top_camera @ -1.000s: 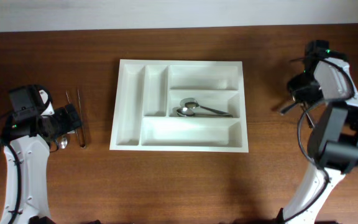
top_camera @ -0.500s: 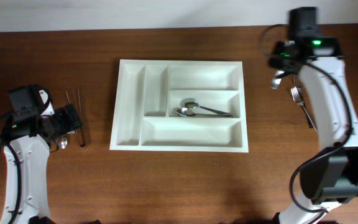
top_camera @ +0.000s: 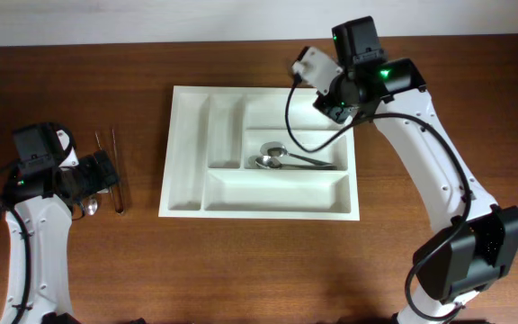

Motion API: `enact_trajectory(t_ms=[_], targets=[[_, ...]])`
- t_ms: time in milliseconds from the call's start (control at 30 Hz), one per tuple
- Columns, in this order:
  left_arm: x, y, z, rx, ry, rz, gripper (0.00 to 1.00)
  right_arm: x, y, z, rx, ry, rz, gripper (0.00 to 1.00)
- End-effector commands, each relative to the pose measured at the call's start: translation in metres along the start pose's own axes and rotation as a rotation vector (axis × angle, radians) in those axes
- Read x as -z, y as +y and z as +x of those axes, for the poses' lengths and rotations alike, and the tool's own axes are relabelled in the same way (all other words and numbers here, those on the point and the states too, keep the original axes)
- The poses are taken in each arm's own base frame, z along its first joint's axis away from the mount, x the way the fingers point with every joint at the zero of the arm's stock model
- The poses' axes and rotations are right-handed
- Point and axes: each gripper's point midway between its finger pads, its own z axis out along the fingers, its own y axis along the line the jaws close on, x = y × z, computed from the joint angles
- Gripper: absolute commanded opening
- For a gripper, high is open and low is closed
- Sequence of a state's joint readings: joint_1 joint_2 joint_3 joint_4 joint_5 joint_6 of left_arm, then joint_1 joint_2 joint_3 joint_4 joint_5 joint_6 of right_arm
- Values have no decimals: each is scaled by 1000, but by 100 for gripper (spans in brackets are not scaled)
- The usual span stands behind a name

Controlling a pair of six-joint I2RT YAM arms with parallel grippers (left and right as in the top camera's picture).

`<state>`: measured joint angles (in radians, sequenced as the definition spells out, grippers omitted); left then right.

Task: Pack container
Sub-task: 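Place the fork in the tray's upper right compartment and release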

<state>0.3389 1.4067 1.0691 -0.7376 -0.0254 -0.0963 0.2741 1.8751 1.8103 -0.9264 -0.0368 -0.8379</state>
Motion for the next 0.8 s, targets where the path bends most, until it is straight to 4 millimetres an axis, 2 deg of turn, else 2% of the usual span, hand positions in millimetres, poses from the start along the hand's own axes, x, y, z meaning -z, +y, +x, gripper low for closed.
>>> enact_trajectory(t_ms=[0, 133, 433, 567, 600, 667, 767], targets=[[3, -1, -7, -8, -16, 10, 99, -11, 10, -13, 287, -76, -60, 4], [3, -1, -7, -8, -16, 10, 99, -36, 14, -11, 363, -76, -90, 4], [3, -1, -7, -8, -16, 10, 99, -111, 18, -4, 359, -65, -112, 4], [3, -1, -7, -8, -16, 10, 99, -132, 22, 0, 347, -55, -122, 4], [3, -1, -7, -8, -16, 10, 99, -132, 22, 1, 346, -54, -122, 8], [3, -1, -7, -7, -16, 10, 99, -133, 20, -1, 274, -56, -114, 31], [3, -1, -7, -8, -16, 10, 99, -123, 7, -12, 105, -81, -74, 44]])
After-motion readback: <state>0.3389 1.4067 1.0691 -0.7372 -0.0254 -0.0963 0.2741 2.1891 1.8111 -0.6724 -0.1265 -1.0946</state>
